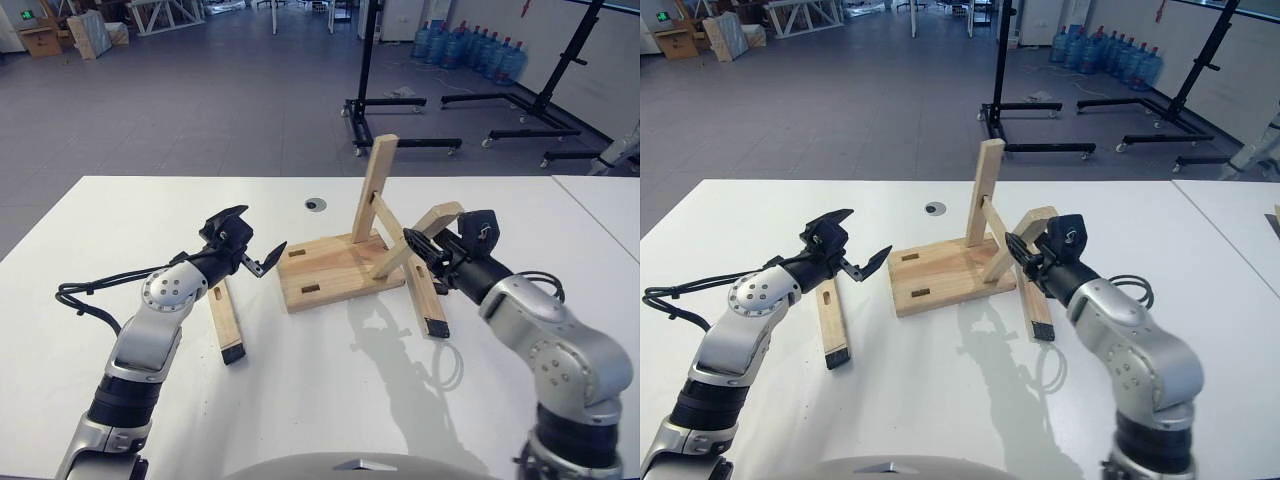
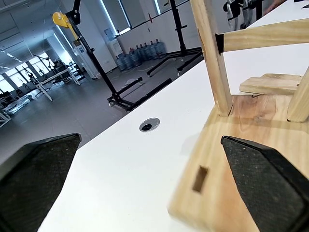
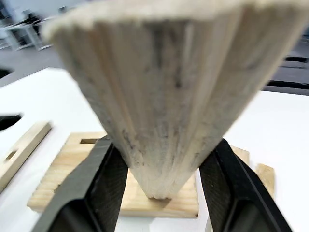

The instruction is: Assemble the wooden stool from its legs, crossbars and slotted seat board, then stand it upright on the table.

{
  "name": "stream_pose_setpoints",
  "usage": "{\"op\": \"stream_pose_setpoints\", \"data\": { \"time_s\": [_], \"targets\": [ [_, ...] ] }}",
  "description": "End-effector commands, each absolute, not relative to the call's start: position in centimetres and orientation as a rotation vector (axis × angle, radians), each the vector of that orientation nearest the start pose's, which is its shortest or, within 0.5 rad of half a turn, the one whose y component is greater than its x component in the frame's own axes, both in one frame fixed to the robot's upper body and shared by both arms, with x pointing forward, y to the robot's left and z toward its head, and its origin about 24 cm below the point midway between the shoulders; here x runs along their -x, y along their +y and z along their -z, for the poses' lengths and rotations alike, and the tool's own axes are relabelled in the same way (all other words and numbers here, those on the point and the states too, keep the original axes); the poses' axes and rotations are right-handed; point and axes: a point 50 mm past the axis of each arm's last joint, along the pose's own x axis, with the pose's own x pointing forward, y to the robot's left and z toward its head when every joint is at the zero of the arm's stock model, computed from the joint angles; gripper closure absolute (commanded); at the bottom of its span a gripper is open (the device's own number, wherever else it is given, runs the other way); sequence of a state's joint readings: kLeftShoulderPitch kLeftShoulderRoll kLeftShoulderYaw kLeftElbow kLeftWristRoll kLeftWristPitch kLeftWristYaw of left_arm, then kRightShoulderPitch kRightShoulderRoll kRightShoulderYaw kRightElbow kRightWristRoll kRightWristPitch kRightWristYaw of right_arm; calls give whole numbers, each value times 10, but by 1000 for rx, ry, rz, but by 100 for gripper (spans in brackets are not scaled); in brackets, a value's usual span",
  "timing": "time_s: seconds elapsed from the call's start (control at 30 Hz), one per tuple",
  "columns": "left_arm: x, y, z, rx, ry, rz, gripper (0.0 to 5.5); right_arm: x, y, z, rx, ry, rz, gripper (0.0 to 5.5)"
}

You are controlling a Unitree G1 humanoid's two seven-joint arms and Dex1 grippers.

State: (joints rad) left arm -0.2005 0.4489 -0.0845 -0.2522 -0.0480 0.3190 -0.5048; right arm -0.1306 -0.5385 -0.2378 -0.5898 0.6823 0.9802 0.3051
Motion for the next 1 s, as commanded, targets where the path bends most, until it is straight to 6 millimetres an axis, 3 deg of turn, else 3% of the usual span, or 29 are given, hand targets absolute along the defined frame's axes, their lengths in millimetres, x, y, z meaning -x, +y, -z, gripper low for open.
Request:
{"op": "stream_pose_setpoints", "data": {
  "time_s": [0.03, 0.17, 0.27, 0.37, 0.53, 0.63, 0.83, 0.9, 1.0],
  "targets": [
    [-276, 162, -117, -450, 5, 600, 16, -232, -228, -134, 21, 474, -708, 347],
    [-278, 156, -117, -449, -5, 623, 16, -248, -221, -138, 63, 469, -924, 347],
    [-281, 151, -118, -453, -16, 642, 16, -278, -203, -154, 153, 311, -931, 347],
    [-281, 150, -117, -453, -17, 649, 16, -293, -192, -171, 119, 191, -903, 347],
    [-282, 152, -116, -468, -11, 647, 16, -294, -195, -173, -58, 84, -756, 243],
    [-282, 155, -117, -474, -12, 628, 16, -294, -203, -181, -245, -18, -607, 237],
    [-286, 172, -113, -566, 25, 545, 16, -264, -212, -206, -676, -259, -403, 237],
    [-285, 176, -103, -648, 75, 537, 16, -264, -212, -198, -717, -218, -302, 237],
    [-280, 185, -82, -808, 179, 558, 16, -263, -219, -145, -453, 45, -39, 237]
  ]
}}
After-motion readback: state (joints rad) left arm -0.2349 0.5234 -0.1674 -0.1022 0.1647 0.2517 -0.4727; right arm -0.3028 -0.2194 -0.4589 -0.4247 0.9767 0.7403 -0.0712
